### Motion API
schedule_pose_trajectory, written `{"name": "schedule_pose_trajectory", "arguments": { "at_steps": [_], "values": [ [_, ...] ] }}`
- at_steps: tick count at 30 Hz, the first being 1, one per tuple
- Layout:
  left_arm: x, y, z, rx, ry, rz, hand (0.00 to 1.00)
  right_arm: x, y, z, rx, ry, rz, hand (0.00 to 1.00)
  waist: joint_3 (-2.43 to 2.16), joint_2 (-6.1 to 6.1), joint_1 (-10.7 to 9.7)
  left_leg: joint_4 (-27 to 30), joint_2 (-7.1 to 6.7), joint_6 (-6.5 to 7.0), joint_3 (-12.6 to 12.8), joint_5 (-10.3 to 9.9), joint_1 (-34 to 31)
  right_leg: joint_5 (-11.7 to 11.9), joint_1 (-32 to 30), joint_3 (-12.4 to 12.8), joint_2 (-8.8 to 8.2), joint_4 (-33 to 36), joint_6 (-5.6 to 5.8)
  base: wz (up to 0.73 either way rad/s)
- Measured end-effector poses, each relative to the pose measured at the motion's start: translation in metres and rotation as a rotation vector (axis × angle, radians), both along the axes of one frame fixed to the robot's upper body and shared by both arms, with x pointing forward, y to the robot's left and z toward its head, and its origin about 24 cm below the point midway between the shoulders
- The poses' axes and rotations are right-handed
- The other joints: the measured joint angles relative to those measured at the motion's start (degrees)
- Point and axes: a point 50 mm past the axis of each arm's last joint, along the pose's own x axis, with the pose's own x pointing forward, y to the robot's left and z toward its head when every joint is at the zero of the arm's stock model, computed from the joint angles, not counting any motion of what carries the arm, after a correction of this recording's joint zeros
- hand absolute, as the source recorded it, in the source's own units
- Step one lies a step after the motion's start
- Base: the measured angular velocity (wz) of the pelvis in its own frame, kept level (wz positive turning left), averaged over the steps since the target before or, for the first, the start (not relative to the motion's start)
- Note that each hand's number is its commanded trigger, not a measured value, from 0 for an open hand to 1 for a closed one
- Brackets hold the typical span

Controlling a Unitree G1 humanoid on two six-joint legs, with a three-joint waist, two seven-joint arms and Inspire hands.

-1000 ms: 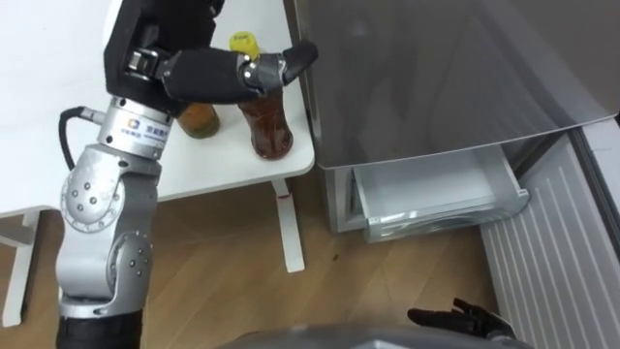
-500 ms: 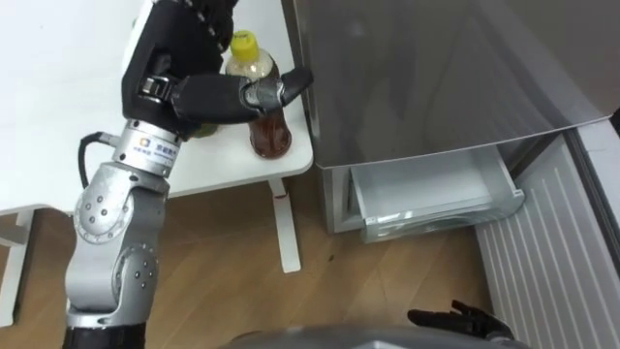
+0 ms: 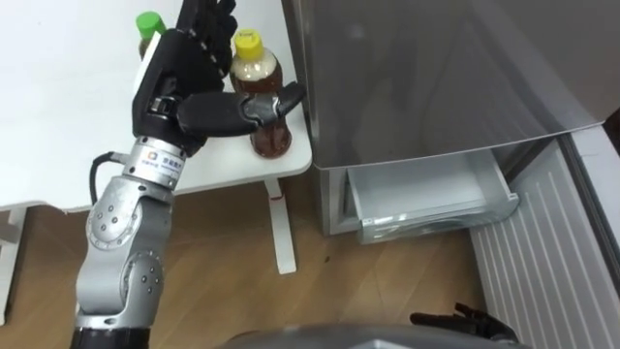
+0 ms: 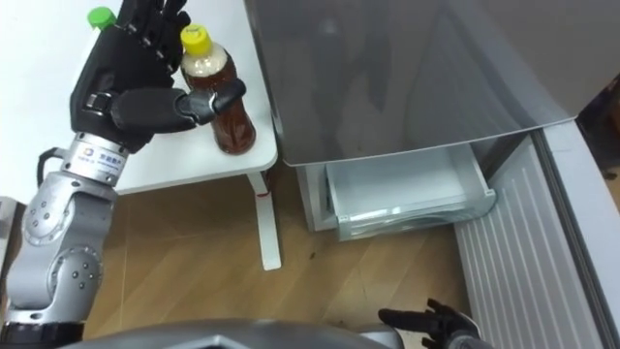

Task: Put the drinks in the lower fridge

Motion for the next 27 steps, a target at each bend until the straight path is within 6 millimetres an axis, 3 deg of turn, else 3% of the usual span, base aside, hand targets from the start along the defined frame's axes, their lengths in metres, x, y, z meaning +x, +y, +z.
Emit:
{"name": "schedule_pose_trajectory", "arguments": {
  "at_steps": [8,26,27],
  "values": [
    [-0.004,0.003,-0.025,-0.002,0.127,0.010,0.00,0.004,-0.001,0.001,-0.012,-0.009,0.037,0.00,0.06,0.24,-0.1,-0.1,0.10,0.00,0.5,0.0,0.2,0.0,-0.1,0.6,0.02,0.1,-0.03,-0.03],
    [-0.005,-0.001,-0.026,-0.004,0.131,-0.007,0.00,0.004,-0.002,0.001,-0.019,-0.008,0.040,0.00,0.04,0.38,-0.1,-0.3,0.19,-0.01,0.5,0.0,0.2,0.0,-0.2,0.6,0.11,0.0,-0.03,0.00],
    [-0.005,-0.001,-0.026,-0.003,0.131,-0.007,0.40,0.004,-0.002,0.001,-0.019,-0.008,0.041,0.00,0.04,0.38,-0.1,-0.3,0.19,-0.02,0.5,0.0,0.2,0.0,-0.2,0.6,0.11,0.0,-0.03,0.00]
  ]
}}
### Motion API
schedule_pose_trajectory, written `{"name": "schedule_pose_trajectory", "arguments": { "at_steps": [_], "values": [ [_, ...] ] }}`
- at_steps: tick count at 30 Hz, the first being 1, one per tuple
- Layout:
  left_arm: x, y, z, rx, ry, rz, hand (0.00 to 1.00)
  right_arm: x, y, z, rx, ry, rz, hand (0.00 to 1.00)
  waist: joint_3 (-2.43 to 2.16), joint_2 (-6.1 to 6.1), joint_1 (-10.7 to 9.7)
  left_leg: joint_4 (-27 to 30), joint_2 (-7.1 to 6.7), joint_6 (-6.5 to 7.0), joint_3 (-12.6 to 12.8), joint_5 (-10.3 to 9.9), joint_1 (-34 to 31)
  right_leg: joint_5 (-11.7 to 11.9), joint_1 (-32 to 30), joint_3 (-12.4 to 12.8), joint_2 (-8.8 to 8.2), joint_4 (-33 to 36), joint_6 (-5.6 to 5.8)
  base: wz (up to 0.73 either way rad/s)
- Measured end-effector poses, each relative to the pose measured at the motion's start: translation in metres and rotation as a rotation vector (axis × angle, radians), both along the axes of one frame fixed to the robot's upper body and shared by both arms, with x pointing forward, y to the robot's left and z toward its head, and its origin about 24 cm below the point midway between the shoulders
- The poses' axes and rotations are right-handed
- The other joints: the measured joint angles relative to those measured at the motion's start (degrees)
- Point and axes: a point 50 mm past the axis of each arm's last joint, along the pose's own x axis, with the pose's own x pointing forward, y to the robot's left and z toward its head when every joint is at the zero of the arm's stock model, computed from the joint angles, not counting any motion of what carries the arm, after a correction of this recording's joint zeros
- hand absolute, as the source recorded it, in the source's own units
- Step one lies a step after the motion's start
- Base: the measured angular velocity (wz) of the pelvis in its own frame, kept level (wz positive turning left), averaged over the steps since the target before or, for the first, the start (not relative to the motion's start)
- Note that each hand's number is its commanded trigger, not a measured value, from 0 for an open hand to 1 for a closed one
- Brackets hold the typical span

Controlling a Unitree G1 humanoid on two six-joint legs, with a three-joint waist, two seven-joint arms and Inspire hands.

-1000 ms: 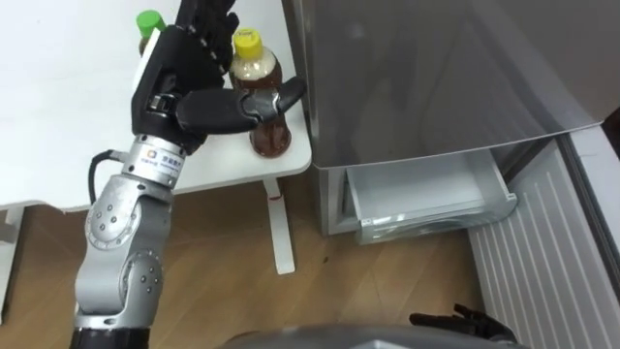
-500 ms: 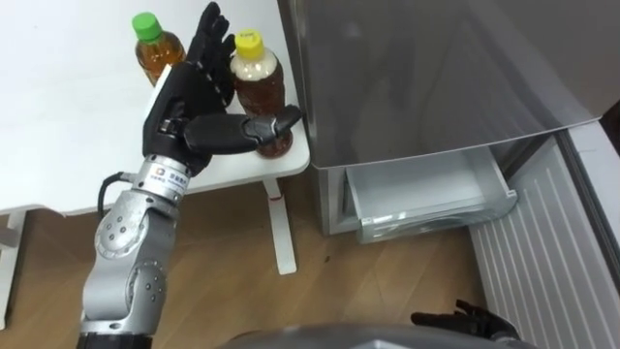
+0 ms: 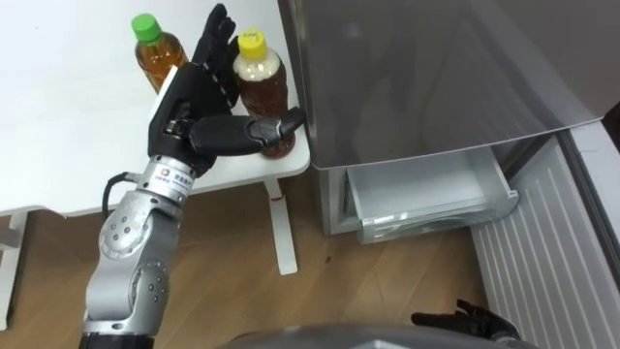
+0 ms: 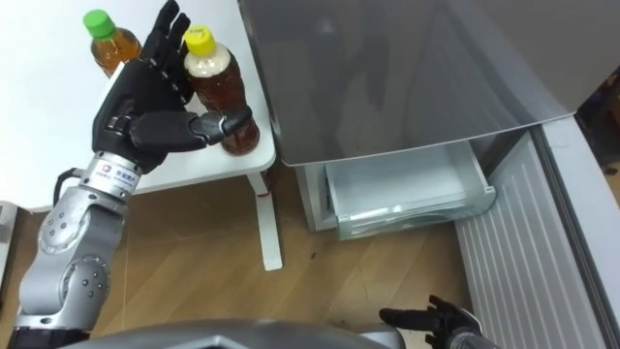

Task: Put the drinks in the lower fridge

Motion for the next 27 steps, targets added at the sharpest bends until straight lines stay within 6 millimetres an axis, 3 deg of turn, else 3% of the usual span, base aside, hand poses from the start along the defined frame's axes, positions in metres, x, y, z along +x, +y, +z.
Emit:
{"name": "schedule_pose_trajectory", "arguments": {
  "at_steps": [2,15,19,22,27],
  "values": [
    [0.000,0.000,0.000,0.001,0.001,0.000,1.00,0.000,0.000,0.000,-0.002,0.000,0.000,0.00,0.00,0.00,0.0,0.0,0.00,0.00,0.0,0.0,0.1,0.0,0.0,0.0,0.01,0.0,0.00,0.00],
    [-0.001,0.000,-0.002,0.024,0.015,0.014,1.00,0.003,-0.001,0.001,-0.018,-0.003,0.028,0.00,-0.15,0.24,0.0,-0.5,0.02,-0.01,0.1,0.0,0.3,0.0,0.0,0.0,0.02,0.0,0.00,0.00],
    [-0.007,-0.003,-0.011,0.067,0.071,-0.014,1.00,0.004,-0.001,0.001,-0.020,-0.008,0.033,0.00,-0.23,0.55,-0.1,-0.6,0.02,-0.01,0.2,0.0,0.2,0.0,0.0,0.0,0.02,0.0,0.00,0.00],
    [-0.009,-0.004,-0.019,0.130,0.118,-0.027,1.00,0.005,-0.001,0.001,-0.022,-0.011,0.036,0.00,0.05,0.46,-0.2,-0.5,0.03,-0.02,0.2,0.0,0.1,0.0,0.0,0.0,0.02,-0.1,0.00,0.00],
    [-0.010,-0.002,-0.021,0.169,0.129,-0.023,1.00,0.006,-0.001,0.001,-0.025,-0.016,0.046,0.00,0.06,0.46,-0.2,-0.5,0.03,-0.02,0.2,0.0,0.0,0.0,-0.1,0.0,0.02,-0.1,0.00,0.00]
  ]
}}
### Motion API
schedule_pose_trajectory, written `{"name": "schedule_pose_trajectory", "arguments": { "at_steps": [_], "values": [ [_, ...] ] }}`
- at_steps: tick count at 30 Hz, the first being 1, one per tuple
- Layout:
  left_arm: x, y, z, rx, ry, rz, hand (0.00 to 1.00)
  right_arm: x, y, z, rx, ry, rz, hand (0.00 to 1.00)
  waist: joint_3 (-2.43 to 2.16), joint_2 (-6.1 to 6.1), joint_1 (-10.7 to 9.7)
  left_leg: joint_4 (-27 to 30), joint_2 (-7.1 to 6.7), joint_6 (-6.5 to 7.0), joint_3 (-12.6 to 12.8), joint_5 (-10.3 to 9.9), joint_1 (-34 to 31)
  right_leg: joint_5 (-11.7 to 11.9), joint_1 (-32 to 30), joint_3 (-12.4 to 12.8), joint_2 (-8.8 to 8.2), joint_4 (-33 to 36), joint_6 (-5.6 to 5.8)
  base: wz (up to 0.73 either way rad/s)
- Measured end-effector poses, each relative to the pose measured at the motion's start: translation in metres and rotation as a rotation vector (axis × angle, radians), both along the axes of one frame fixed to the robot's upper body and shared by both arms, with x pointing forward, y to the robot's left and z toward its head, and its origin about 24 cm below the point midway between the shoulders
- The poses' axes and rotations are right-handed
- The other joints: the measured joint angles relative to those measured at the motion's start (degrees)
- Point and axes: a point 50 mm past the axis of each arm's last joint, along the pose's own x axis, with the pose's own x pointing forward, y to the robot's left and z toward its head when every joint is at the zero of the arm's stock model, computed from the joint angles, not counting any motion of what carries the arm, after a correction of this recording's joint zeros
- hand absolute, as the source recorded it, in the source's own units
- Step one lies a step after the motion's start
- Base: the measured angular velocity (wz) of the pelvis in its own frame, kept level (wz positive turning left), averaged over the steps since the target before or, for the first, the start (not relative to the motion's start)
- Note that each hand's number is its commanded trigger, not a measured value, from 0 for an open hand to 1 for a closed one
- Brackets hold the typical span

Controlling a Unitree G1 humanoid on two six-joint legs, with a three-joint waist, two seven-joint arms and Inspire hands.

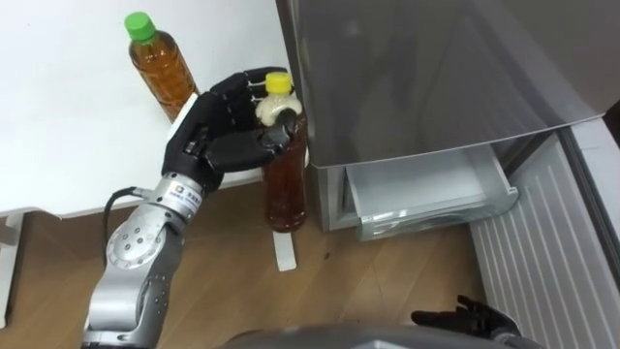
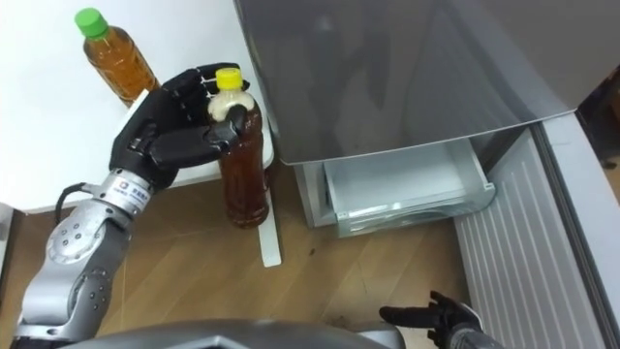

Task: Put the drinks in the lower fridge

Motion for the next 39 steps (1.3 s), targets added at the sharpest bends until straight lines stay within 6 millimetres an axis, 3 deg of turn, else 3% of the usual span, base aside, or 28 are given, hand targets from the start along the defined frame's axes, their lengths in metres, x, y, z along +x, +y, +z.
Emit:
{"name": "schedule_pose_trajectory", "arguments": {
  "at_steps": [15,22,24,31,39],
  "values": [
    [0.000,0.000,0.000,-0.003,0.003,-0.002,1.00,0.002,0.001,0.000,-0.011,-0.010,0.025,0.00,0.15,-0.03,0.2,0.0,0.27,-0.06,0.4,0.0,0.0,0.0,-0.5,0.2,0.17,0.0,-0.03,0.00],
    [0.000,0.002,-0.001,0.005,0.007,0.003,1.00,0.019,0.010,0.003,-0.005,-0.062,0.124,0.00,0.52,-0.66,0.3,-0.2,0.49,-0.16,0.7,0.1,0.1,0.1,-0.7,0.3,0.31,0.1,-0.11,-0.03],
    [0.000,0.002,-0.002,0.005,0.011,0.003,1.00,0.027,0.015,0.005,0.011,-0.089,0.175,0.00,0.51,-0.58,1.5,-0.1,0.77,-0.26,1.5,0.0,-0.1,0.1,-1.5,1.0,0.40,0.3,-0.22,-0.18],
    [0.001,-0.004,-0.006,-0.010,0.022,-0.036,1.00,0.091,0.066,0.034,0.179,-0.363,0.445,0.00,0.45,-0.47,2.0,0.7,0.90,-0.28,1.9,0.0,-1.4,0.3,-2.2,1.5,0.49,0.4,-0.56,-0.03],
    [0.000,-0.015,-0.009,-0.029,0.038,-0.087,1.00,0.111,0.105,0.065,0.366,-0.512,0.677,0.00,0.66,-0.68,4.0,0.9,0.88,-0.28,0.9,0.0,-1.7,0.3,-2.1,0.5,0.48,1.0,-0.51,0.07]
  ]
}}
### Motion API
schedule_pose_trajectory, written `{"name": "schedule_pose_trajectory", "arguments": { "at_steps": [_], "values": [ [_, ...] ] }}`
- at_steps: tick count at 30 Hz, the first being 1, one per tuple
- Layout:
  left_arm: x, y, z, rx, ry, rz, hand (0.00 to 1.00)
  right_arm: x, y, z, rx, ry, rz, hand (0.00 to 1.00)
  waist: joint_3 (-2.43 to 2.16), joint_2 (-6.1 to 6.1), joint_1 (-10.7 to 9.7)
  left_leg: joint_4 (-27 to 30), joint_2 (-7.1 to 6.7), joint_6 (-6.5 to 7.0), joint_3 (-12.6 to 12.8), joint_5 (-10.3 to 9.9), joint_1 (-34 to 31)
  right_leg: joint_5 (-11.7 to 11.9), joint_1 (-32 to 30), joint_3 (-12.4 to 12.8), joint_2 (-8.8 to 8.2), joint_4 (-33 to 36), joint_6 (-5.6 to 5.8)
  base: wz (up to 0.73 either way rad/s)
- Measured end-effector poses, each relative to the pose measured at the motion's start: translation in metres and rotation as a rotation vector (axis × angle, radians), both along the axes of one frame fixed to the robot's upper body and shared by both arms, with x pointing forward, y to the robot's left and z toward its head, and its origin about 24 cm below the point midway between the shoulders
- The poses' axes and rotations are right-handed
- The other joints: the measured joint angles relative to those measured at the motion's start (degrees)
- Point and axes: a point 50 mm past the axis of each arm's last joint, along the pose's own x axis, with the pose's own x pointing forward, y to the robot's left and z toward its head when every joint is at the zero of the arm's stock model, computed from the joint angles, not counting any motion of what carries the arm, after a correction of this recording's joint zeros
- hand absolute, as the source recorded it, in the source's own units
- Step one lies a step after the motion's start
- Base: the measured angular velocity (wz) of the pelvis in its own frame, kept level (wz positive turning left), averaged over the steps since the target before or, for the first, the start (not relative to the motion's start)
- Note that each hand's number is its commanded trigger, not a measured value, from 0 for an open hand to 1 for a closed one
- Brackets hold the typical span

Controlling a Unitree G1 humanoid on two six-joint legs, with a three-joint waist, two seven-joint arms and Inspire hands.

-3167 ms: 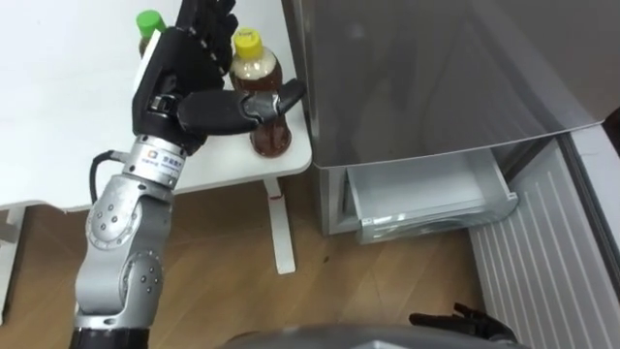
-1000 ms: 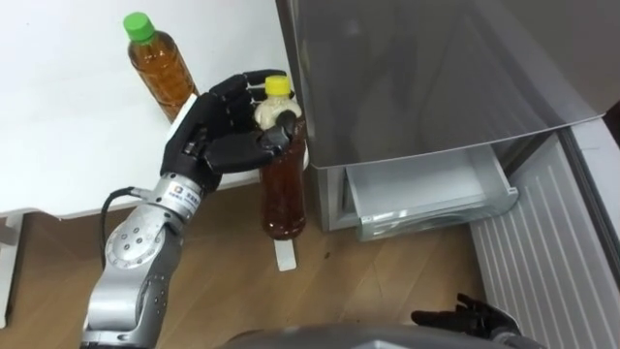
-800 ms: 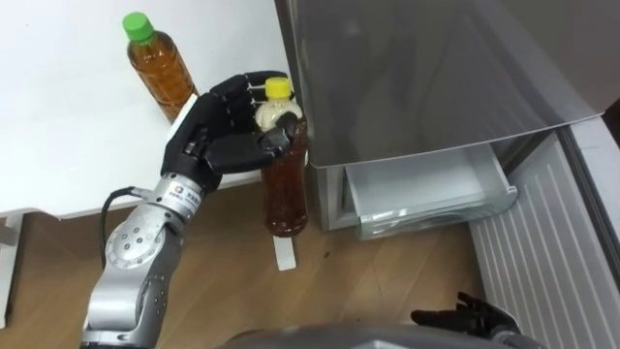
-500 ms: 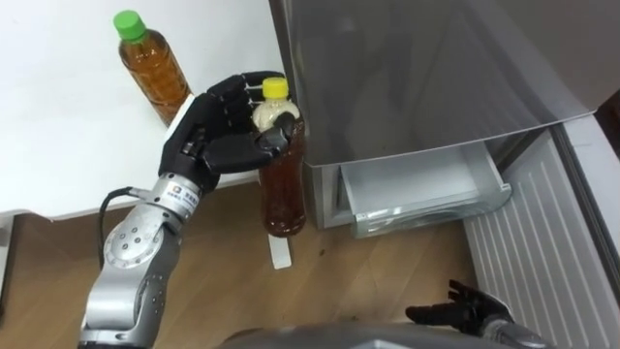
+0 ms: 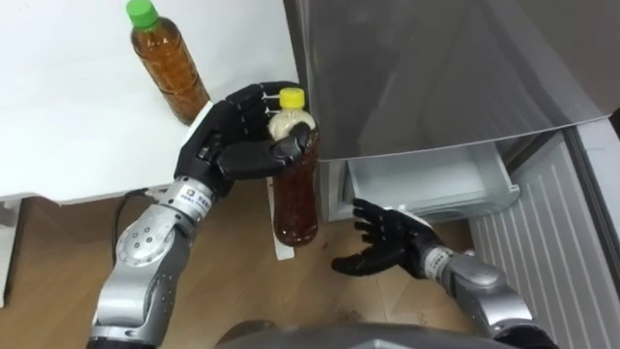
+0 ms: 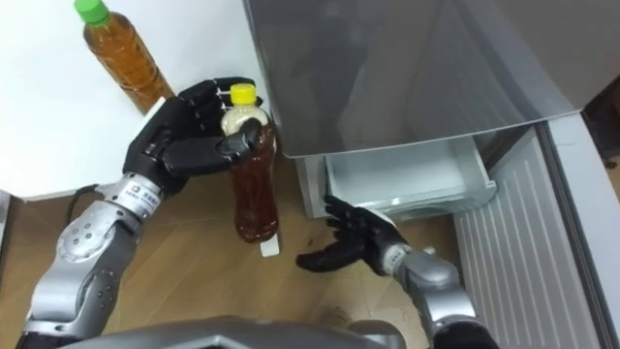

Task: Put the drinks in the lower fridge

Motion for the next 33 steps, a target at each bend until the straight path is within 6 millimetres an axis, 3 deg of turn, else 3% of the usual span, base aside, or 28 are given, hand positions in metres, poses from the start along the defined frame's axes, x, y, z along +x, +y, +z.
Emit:
{"name": "schedule_pose_trajectory", "arguments": {
  "at_steps": [15,33],
  "values": [
    [-0.002,-0.025,-0.009,-0.016,0.039,-0.110,1.00,0.001,0.020,0.016,0.137,-0.012,0.231,0.00,0.38,-0.98,2.7,0.7,-0.13,0.00,-1.0,0.0,-1.0,-0.1,-0.3,-0.7,-0.02,0.1,0.09,0.03],
    [-0.001,-0.025,-0.013,-0.005,0.058,-0.140,1.00,0.004,0.020,0.026,0.260,-0.014,0.231,0.00,0.20,-0.93,3.9,2.8,-0.01,0.07,-1.2,0.0,-3.0,0.0,-1.7,-0.9,0.01,1.0,-0.07,0.00]
  ]
}}
